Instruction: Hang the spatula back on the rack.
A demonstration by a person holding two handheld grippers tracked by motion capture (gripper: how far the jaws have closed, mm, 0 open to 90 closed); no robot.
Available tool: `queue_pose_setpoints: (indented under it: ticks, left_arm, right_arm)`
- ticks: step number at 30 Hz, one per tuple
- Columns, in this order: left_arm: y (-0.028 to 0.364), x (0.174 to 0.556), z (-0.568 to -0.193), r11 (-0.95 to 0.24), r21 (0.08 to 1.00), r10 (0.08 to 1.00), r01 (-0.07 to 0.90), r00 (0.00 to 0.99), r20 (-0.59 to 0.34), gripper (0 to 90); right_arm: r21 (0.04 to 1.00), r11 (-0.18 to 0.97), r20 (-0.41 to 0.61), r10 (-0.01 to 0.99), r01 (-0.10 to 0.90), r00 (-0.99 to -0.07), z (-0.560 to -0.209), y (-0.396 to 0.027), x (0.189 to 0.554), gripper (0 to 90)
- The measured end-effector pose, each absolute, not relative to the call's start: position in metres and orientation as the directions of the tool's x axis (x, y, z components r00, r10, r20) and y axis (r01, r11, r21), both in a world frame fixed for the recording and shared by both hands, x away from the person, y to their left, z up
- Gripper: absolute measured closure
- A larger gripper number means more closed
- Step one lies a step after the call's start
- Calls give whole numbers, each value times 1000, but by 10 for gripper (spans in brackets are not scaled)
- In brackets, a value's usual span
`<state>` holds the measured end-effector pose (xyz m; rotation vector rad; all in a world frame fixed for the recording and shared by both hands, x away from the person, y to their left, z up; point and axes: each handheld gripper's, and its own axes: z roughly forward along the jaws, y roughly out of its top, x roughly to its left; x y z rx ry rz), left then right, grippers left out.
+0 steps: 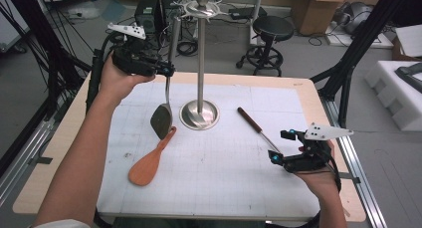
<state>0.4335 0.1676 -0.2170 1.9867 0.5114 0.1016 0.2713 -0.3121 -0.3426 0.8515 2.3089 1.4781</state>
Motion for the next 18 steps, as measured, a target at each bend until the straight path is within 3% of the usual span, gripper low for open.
queue_pose_setpoints:
  ticks: [18]
  left_arm:
    - [161,443,-226,-403,852,418,334,895,-153,747]
  right_arm:
    - [893,303,86,610,333,-788,-342,-313,271,146]
